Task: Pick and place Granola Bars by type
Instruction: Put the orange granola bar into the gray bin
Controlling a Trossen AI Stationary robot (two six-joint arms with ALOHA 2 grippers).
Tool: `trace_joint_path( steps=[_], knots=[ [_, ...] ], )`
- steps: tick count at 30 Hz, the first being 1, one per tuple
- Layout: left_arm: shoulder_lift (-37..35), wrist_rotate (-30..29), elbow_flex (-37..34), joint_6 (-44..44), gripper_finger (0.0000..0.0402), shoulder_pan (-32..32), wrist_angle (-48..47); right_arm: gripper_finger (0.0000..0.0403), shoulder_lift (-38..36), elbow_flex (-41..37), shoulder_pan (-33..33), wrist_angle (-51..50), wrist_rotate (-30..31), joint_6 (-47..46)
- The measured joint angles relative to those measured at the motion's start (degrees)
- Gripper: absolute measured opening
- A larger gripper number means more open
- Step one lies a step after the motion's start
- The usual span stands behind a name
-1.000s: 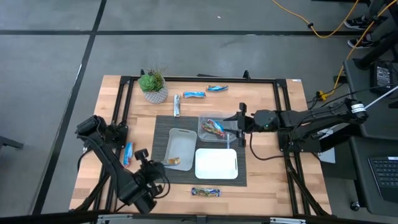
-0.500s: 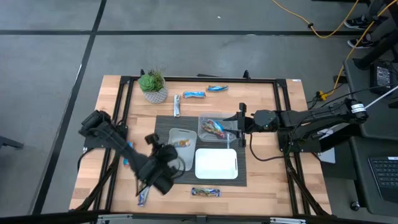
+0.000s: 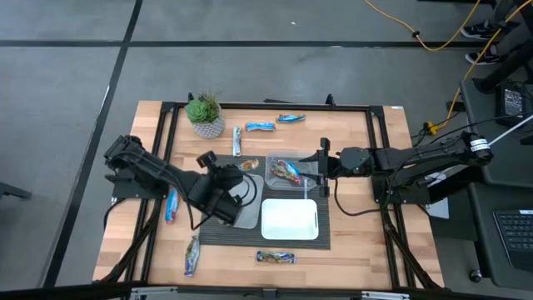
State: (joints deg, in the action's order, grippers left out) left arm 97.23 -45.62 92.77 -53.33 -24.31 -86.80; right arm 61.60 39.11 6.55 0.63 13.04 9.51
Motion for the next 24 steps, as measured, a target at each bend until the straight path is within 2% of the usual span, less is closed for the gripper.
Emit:
trace_joint_path(
  steps=[4,8,18,24],
  knots=[
    [0.02,4.39,-0.60,5.71,0.0008,1.93,5.99,0.0192,0.00,0.00,0.00,-0.01,0.00,0.01],
    [0.13,6.87,-4.12,9.75,0.0010,3.16,11.85,0.0192,0.00,-0.02,0.00,-0.01,0.02,-0.01],
    [0.17,10.31,-19.20,8.20,0.0010,4.65,22.42,0.0192,0.00,-0.02,0.00,-0.03,0.02,-0.02],
    [0.17,13.09,-25.04,8.18,0.0009,4.61,30.24,0.0192,0.00,-0.02,0.00,-0.03,0.87,0.01]
  ],
)
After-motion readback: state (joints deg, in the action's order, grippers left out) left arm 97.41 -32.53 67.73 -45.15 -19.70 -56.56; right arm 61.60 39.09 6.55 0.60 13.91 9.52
